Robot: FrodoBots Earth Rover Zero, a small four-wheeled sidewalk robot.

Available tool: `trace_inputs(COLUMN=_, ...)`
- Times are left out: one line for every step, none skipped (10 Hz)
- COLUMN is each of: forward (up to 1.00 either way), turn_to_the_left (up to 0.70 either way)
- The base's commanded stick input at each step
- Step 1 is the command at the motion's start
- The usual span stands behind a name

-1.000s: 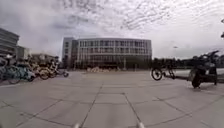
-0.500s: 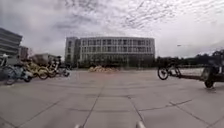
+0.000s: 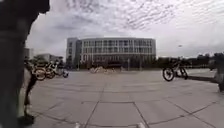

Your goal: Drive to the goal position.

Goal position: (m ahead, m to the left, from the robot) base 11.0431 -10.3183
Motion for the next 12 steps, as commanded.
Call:
trace_inputs(forward=0.70, turn_to_the_left=0.10)
trace_inputs(forward=0.70, turn_to_the_left=0.14)
trace_inputs(forward=0.70, turn_to_the_left=0.14)
trace_inputs(forward=0.70, turn_to_the_left=0.02)
trace_inputs(forward=0.70, turn_to_the_left=0.01)
trace_inputs(forward=0.70, turn_to_the_left=0.00)
trace_inputs(forward=0.70, turn_to_the_left=0.00)
trace_inputs(forward=0.70, turn_to_the_left=0.00)
trace_inputs(forward=0.70, turn_to_the_left=0.00)
trace_inputs(forward=0.70, turn_to_the_left=0.00)
trace_inputs(forward=0.70, turn_to_the_left=0.00)
trace_inputs(forward=0.70, turn_to_the_left=0.00)
